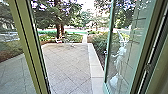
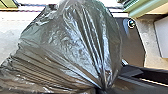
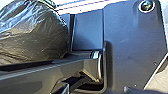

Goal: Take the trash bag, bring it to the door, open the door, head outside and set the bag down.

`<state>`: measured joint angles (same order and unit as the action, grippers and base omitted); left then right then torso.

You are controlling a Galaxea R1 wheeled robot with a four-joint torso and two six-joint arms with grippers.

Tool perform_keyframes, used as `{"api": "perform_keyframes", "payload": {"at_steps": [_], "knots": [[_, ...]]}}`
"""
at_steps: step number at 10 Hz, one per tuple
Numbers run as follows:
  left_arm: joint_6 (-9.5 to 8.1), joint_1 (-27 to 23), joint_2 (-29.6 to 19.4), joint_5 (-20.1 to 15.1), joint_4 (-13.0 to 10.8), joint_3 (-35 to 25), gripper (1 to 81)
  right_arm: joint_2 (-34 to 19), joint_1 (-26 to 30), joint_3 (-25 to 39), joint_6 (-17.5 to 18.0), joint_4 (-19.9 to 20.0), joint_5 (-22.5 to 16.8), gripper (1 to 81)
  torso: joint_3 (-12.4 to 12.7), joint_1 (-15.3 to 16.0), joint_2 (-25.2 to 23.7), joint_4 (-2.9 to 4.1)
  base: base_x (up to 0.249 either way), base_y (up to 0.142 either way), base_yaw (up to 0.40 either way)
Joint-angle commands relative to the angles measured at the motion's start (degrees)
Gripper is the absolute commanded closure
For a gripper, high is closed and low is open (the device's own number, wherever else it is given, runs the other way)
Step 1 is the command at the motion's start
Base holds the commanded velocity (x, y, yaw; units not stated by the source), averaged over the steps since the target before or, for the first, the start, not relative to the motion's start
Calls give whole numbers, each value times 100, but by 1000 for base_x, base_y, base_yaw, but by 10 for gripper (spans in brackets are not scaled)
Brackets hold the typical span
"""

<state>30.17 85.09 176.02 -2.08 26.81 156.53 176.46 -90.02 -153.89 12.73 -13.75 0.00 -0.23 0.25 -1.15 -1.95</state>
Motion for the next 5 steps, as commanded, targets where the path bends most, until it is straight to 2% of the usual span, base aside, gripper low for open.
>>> {"api": "perform_keyframes", "payload": {"at_steps": [1, 5], "knots": [[50, -348, 13, -380, -26, -26, 811, 129, 216, 71, -86, -84, -325, 10, 0, 0, 0, 0, 0, -61, 0], [50, -356, 13, -389, -26, -26, 811, 138, 216, 71, -86, -84, -325, 10, 0, 0, 0, 0, 0, 0, 0]]}}
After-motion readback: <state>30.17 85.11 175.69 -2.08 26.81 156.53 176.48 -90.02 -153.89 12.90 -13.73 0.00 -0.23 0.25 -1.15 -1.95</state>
